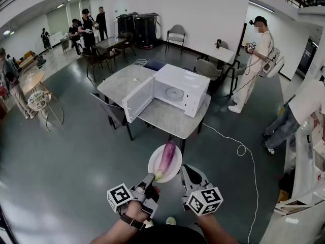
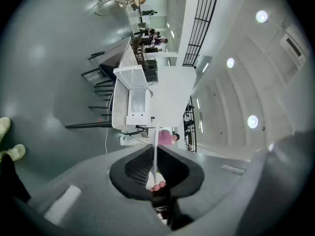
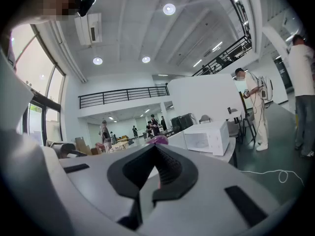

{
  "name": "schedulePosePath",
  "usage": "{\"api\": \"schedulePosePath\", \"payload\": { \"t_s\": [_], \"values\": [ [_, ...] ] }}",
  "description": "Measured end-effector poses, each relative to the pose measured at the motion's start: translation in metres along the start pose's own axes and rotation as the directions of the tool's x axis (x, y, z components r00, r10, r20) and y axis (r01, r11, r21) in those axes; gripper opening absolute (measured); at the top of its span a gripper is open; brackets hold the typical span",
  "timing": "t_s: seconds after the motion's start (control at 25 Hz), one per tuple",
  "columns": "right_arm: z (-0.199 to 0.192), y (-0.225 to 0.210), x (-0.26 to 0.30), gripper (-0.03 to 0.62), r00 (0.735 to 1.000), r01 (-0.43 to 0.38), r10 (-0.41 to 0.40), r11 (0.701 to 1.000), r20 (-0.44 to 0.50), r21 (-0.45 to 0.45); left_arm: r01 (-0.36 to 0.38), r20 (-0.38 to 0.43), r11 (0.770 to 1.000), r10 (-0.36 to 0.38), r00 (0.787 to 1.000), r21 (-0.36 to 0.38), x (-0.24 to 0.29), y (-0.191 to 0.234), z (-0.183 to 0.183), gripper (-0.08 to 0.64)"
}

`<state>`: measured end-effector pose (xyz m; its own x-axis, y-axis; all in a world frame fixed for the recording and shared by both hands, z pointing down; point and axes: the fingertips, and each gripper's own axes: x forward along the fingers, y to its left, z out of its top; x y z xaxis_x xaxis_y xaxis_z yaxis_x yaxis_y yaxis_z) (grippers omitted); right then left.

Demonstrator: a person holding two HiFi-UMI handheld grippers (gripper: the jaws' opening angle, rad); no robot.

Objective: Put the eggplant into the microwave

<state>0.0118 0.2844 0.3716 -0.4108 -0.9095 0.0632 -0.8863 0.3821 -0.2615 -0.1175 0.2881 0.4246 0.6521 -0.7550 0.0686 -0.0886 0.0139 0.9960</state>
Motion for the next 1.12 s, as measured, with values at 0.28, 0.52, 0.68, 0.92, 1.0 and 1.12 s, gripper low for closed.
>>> {"api": "schedulePosePath", "payload": {
  "t_s": [0.28, 0.52, 0.68, 0.92, 1.0, 1.12],
  "values": [
    [-0.003, -0.002, -0.004, 0.001, 1.000, -0.002, 0.002, 1.000, -0.002, 0.004, -0.004, -0.001, 1.000, 0.004, 1.000, -0.010, -0.001, 0.004, -0.006, 0.011],
    [-0.004, 0.001, -0.005, 0.002, 1.000, -0.015, 0.015, 1.000, -0.007, 0.020, -0.004, 0.004, 1.000, 0.004, 1.000, -0.004, -0.003, 0.002, -0.006, 0.011],
    [-0.006, 0.004, -0.005, 0.002, 0.999, -0.048, 0.049, 0.997, -0.004, 0.061, -0.002, 0.006, 1.000, 0.002, 1.000, -0.011, -0.003, -0.001, -0.008, 0.011],
    [-0.006, 0.005, -0.008, 0.002, 0.998, -0.060, 0.060, 0.996, 0.008, 0.066, -0.002, 0.008, 1.000, 0.002, 1.000, 0.004, -0.003, 0.000, -0.006, 0.011],
    [-0.004, 0.005, -0.010, 0.002, 0.998, -0.067, 0.066, 0.996, 0.016, 0.065, -0.005, 0.010, 1.000, 0.005, 1.000, 0.019, -0.003, 0.003, -0.006, 0.011],
    [-0.002, 0.005, -0.014, 0.002, 0.997, -0.078, 0.077, 0.995, 0.023, 0.059, -0.013, 0.017, 1.000, 0.013, 1.000, 0.023, -0.003, 0.006, -0.009, 0.011]
  ]
}}
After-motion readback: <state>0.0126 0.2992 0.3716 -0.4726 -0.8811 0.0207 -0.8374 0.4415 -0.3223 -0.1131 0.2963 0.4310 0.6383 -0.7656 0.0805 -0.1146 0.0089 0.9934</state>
